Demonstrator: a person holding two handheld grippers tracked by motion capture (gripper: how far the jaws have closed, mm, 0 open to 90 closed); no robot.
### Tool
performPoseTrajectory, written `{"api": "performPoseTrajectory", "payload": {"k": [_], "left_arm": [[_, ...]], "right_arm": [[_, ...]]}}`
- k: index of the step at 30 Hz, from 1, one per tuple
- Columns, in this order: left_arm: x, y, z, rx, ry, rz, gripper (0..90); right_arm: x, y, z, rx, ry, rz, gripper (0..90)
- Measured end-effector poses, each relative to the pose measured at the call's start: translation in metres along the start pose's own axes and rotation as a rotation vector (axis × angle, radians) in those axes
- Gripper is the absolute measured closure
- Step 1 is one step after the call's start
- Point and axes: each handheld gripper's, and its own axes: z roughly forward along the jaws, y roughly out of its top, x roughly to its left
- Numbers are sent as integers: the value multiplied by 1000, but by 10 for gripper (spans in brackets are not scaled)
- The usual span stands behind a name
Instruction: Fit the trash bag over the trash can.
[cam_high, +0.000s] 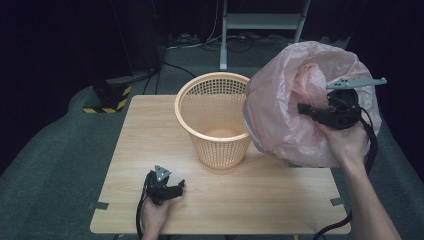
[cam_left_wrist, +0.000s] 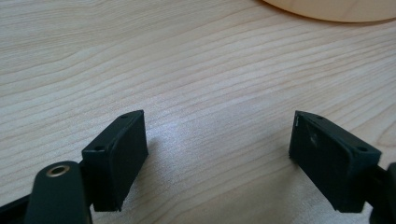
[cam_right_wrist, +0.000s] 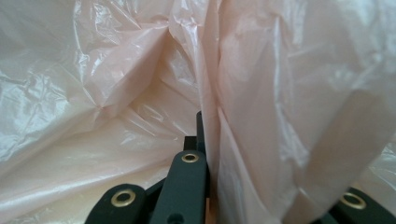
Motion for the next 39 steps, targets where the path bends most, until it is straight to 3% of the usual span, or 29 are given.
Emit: {"api": "performPoseTrajectory", "payload": {"k": [27, 39], "left_arm": [[0, 0, 0, 0, 0, 1, 195], [0, 0, 0, 0, -1, 0, 195]], "right_arm": [[30, 30, 39, 14, 86, -40, 885], [37, 39, 46, 20, 105, -46, 885]]}}
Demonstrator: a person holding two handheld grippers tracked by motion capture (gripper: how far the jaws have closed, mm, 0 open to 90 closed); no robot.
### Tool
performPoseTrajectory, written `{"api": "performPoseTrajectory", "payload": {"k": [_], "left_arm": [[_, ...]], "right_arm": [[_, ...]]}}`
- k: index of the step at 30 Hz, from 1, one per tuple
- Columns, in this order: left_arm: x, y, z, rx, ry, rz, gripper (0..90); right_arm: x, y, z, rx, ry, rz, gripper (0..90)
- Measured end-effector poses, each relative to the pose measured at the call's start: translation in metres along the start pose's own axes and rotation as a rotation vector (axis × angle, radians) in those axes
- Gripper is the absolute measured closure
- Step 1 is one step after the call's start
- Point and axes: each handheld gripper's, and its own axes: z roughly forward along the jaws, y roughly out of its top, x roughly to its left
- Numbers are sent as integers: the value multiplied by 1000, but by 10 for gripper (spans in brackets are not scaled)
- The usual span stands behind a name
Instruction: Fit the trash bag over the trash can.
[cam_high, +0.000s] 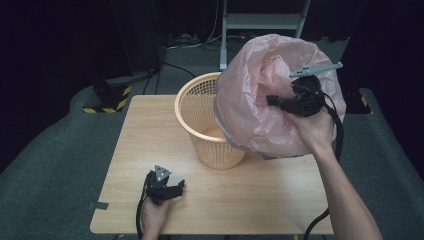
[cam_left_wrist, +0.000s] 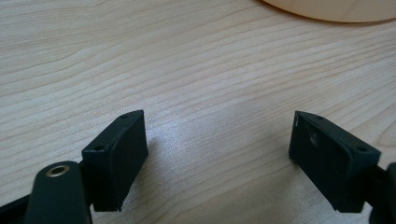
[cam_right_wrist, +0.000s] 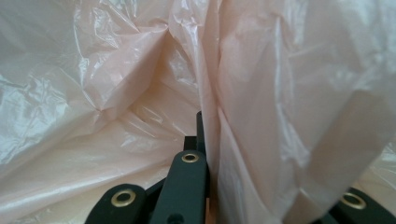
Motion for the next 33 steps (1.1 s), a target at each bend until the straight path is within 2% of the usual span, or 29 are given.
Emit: {"api": "performPoseTrajectory", "payload": {"k": [13, 33], "left_arm": [[0, 0, 0, 0, 0, 0, 195], [0, 0, 0, 0, -1, -1, 197]], "right_arm": [[9, 11, 15, 3, 30, -10, 885], [16, 18, 40, 24, 61, -11, 885]]}}
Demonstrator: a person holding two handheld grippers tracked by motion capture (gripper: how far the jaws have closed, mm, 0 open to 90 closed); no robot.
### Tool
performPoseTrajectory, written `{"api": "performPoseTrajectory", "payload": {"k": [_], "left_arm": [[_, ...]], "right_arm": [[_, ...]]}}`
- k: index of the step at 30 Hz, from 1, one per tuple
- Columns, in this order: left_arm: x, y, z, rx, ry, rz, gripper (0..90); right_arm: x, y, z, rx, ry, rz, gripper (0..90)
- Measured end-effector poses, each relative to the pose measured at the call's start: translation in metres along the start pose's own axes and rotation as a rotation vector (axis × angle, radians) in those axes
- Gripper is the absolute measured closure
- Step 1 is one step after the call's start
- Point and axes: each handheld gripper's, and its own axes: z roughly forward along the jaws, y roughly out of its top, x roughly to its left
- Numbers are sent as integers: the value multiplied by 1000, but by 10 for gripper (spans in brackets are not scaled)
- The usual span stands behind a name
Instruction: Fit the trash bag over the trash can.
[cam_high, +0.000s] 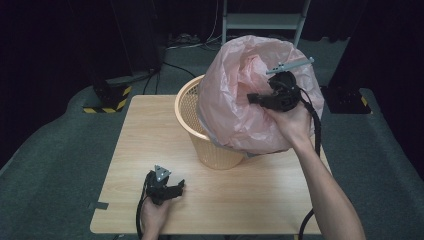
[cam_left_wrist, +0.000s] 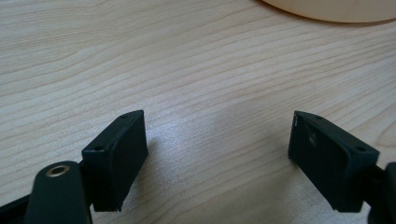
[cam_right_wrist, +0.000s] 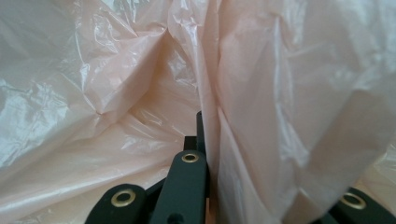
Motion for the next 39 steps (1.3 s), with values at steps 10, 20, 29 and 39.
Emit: {"api": "performPoseTrajectory", "payload": {"k": [10, 20, 29, 39], "left_arm": [[0, 0, 0, 0, 0, 0, 197], [0, 0, 0, 0, 0, 1, 197], [0, 0, 0, -1, 1, 2, 198], [0, 0, 0, 0, 1, 2, 198]], "right_arm": [[4, 6, 10, 1, 18, -1, 885], [13, 13, 21, 9, 37, -14, 885], [17, 15, 34, 34, 44, -17, 884], [21, 17, 45, 53, 57, -27, 885]]}}
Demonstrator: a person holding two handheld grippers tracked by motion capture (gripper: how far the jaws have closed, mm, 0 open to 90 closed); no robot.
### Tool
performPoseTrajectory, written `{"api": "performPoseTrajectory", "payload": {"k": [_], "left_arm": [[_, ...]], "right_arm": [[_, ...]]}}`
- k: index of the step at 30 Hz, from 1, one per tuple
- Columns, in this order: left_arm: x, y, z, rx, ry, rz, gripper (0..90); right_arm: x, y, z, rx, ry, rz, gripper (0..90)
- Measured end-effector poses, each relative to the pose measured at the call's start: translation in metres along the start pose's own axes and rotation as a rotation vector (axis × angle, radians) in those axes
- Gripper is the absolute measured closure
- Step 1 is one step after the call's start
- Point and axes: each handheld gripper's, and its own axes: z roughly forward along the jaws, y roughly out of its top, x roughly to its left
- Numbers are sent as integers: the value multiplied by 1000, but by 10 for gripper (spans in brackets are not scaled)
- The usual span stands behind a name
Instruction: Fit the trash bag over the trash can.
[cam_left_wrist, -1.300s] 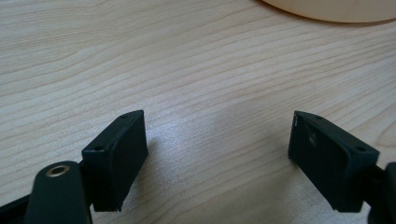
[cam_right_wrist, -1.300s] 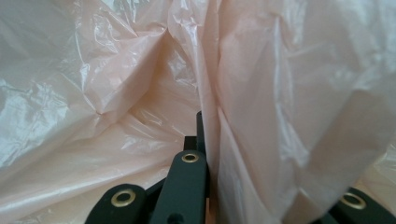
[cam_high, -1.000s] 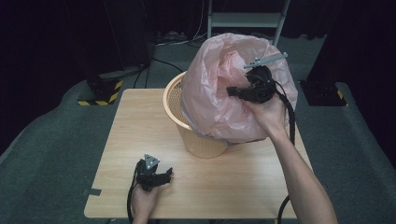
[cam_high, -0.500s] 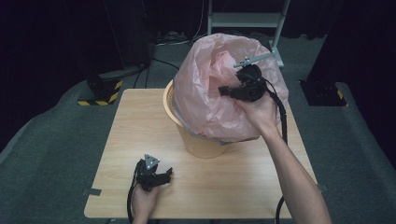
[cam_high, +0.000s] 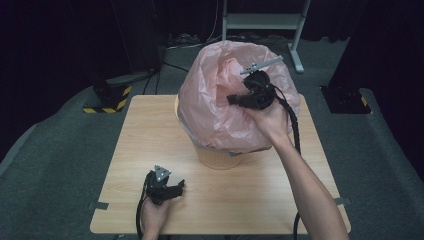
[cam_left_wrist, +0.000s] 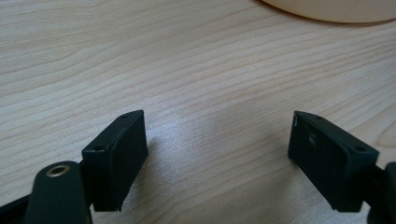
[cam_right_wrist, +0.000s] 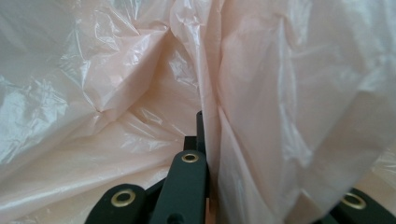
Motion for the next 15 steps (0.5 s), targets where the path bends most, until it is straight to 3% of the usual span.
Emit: {"api": "performPoseTrajectory", "payload": {"k": [15], "left_arm": [[0, 0, 0, 3, -1, 1, 198]], "right_arm": [[1, 5, 20, 40, 21, 4, 884]]}}
